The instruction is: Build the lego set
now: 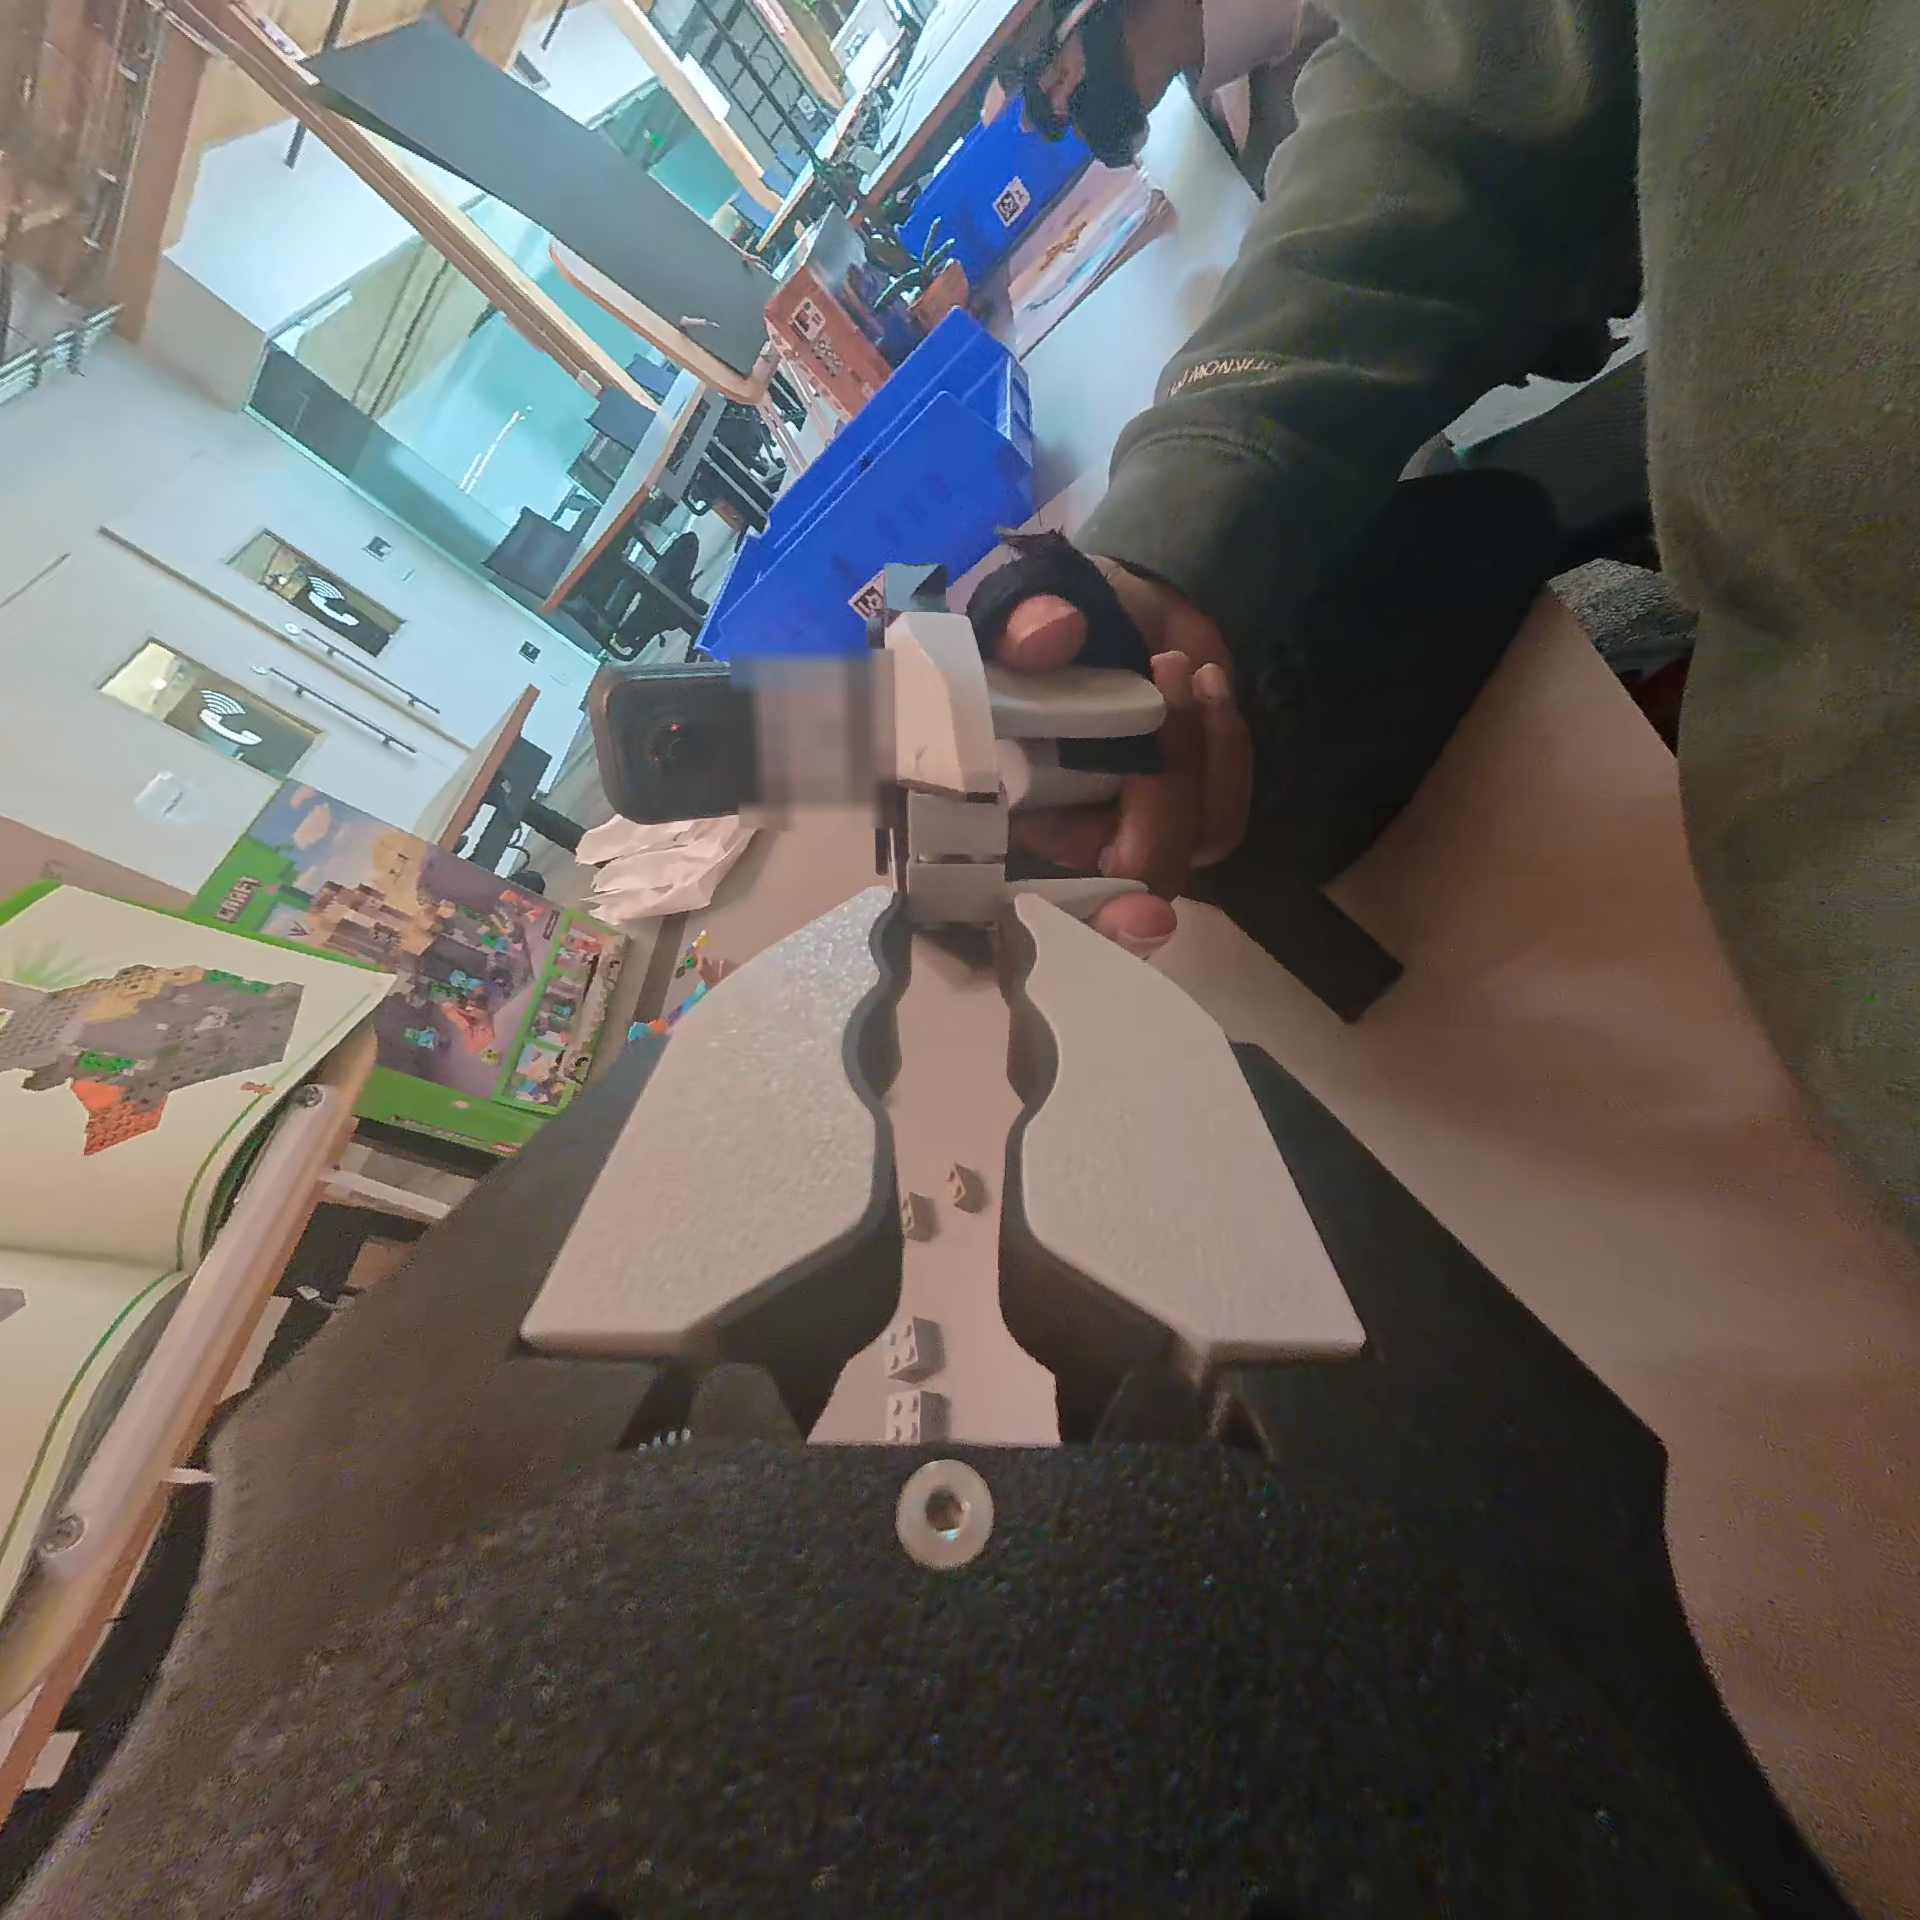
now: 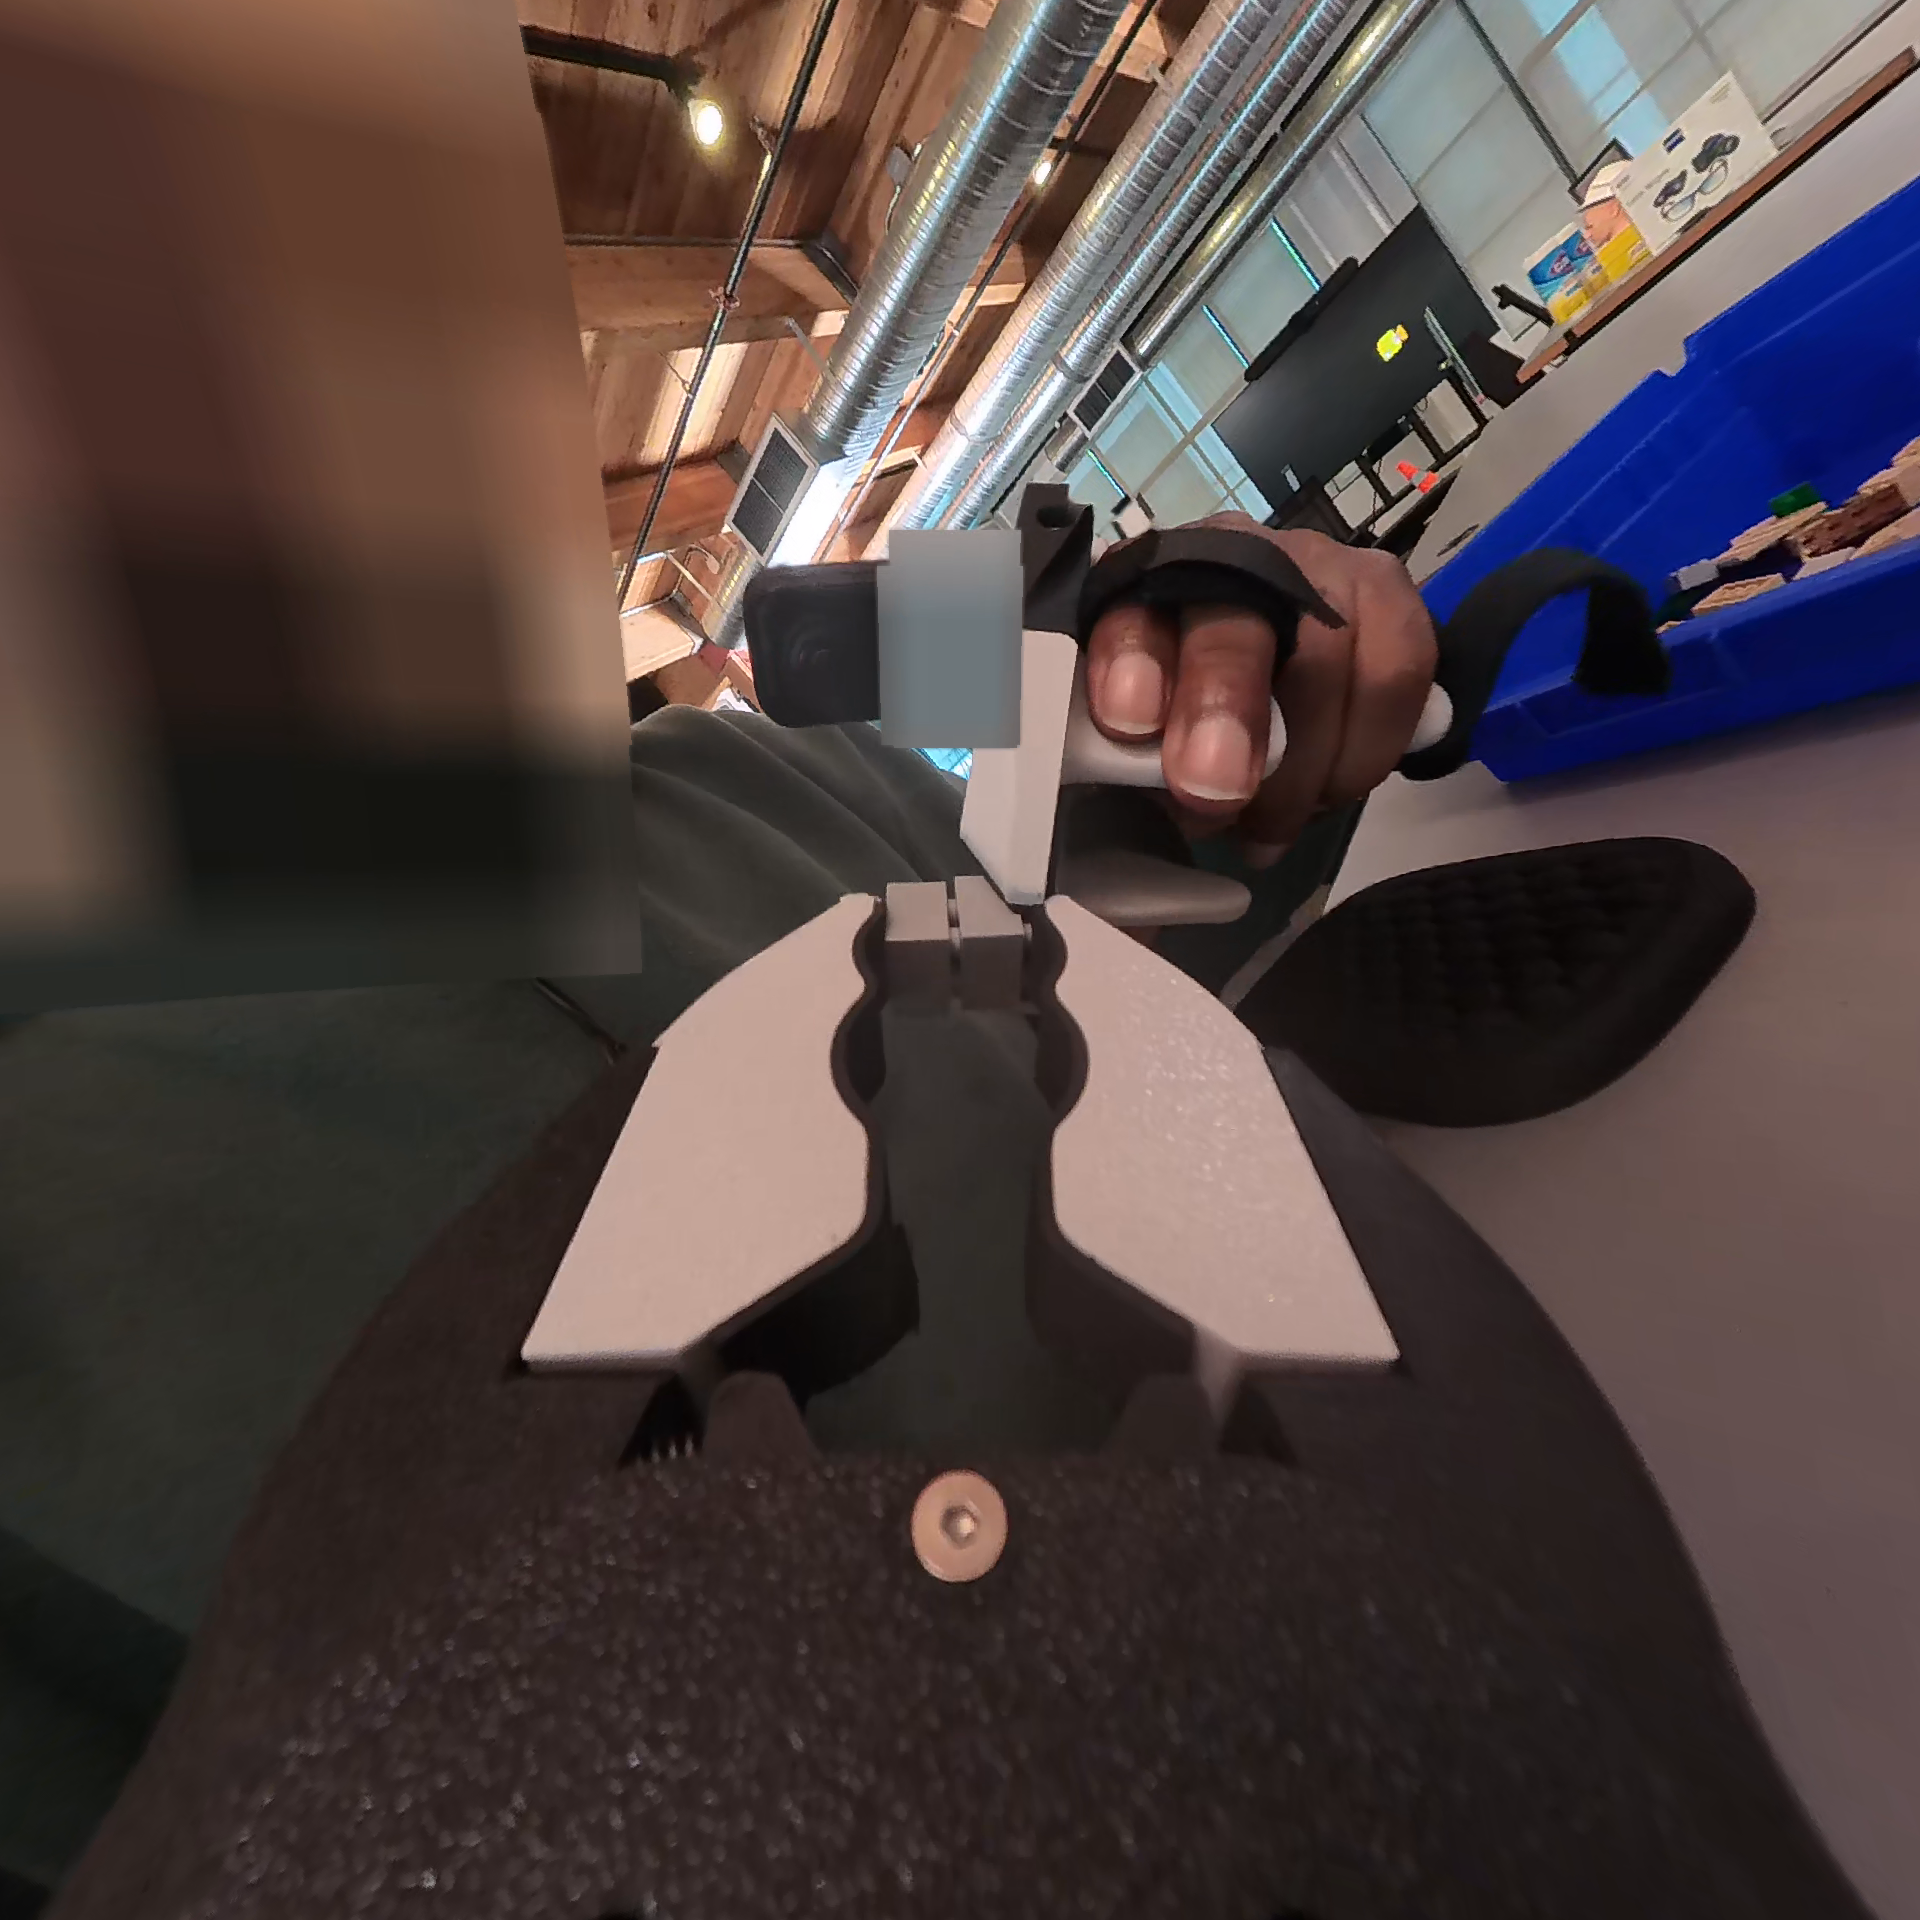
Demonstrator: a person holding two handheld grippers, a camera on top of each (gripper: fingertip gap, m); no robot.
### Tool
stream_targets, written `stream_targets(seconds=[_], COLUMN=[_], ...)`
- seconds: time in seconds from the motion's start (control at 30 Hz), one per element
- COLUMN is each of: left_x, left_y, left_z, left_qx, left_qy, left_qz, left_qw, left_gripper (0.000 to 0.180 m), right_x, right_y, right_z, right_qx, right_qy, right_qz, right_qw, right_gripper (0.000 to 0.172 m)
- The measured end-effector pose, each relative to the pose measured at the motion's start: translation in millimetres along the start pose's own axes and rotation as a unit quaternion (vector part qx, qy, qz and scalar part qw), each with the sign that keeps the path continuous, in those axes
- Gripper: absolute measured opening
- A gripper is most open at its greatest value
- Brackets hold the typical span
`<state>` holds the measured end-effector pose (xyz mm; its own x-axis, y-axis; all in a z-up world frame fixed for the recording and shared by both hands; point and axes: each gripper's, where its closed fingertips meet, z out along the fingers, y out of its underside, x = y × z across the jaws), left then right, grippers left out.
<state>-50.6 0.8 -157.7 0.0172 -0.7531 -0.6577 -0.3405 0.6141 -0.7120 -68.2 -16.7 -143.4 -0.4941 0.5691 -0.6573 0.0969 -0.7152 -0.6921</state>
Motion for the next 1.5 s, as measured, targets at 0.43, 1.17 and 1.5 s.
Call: stream_targets(seconds=[0.43,1.17,1.5], left_x=[0.5,-35.0,-27.3], left_y=[-1.3,33.9,22.4], left_z=[0.8,-16.8,-5.0], left_qx=[-0.011,0.088,0.17], left_qy=[-0.014,-0.005,0.114], left_qz=[0.02,-0.442,-0.64], left_qw=[1.0,0.892,0.74], left_gripper=[0.015,0.023,0.029], right_x=[-1.0,32.6,36.6], right_y=[0.5,-14.2,-22.6], right_z=[-0.7,-21.1,-18.3], right_qx=[-0.002,-0.118,-0.185], right_qy=[0.009,0.245,0.287], right_qz=[-0.015,-0.319,-0.537], right_qw=[1.0,0.908,0.771], right_gripper=[0.023,0.023,0.023])
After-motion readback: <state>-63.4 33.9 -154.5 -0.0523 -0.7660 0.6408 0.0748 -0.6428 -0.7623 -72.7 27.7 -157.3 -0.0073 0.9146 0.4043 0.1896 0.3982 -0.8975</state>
